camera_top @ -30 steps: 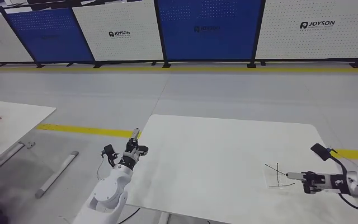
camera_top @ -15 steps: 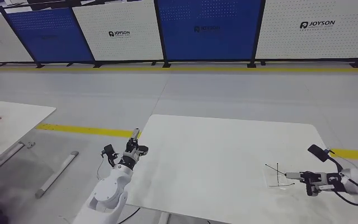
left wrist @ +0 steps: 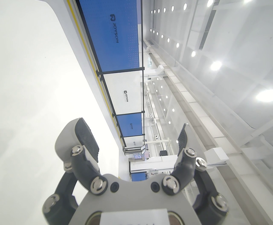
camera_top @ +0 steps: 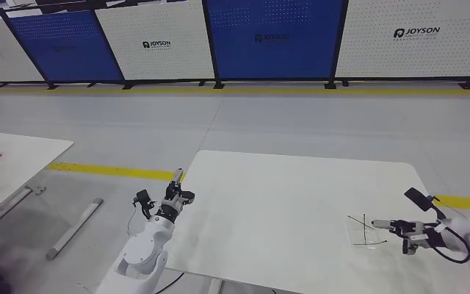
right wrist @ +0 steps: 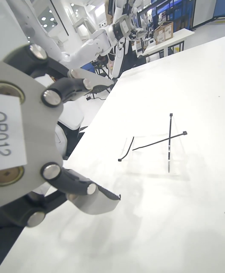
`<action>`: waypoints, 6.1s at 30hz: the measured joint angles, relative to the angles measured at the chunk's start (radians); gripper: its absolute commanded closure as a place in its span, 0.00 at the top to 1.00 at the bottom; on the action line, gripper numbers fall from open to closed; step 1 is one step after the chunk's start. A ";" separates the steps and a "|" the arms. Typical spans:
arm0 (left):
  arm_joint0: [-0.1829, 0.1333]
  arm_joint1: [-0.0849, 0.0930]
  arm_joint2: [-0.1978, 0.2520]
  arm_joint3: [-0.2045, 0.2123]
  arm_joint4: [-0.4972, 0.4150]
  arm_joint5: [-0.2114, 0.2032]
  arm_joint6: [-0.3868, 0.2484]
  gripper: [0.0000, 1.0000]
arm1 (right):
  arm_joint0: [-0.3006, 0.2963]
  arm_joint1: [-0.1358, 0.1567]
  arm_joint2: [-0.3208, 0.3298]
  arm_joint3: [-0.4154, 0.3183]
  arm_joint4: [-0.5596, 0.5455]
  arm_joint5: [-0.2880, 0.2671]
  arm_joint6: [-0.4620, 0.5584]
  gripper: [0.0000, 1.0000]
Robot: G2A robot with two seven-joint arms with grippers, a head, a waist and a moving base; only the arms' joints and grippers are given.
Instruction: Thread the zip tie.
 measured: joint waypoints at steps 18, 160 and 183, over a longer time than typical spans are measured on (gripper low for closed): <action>0.000 0.000 0.000 0.000 0.000 0.000 0.000 1.00 | 0.023 -0.009 -0.036 0.027 -0.022 0.003 0.006 0.99; 0.000 0.000 0.000 0.000 0.000 0.000 0.000 1.00 | -0.179 0.011 0.171 -0.355 0.232 -0.393 -0.160 0.00; 0.000 0.000 0.000 0.000 0.000 0.000 0.000 1.00 | -0.094 -0.012 0.055 -0.361 0.099 -0.396 -0.215 0.00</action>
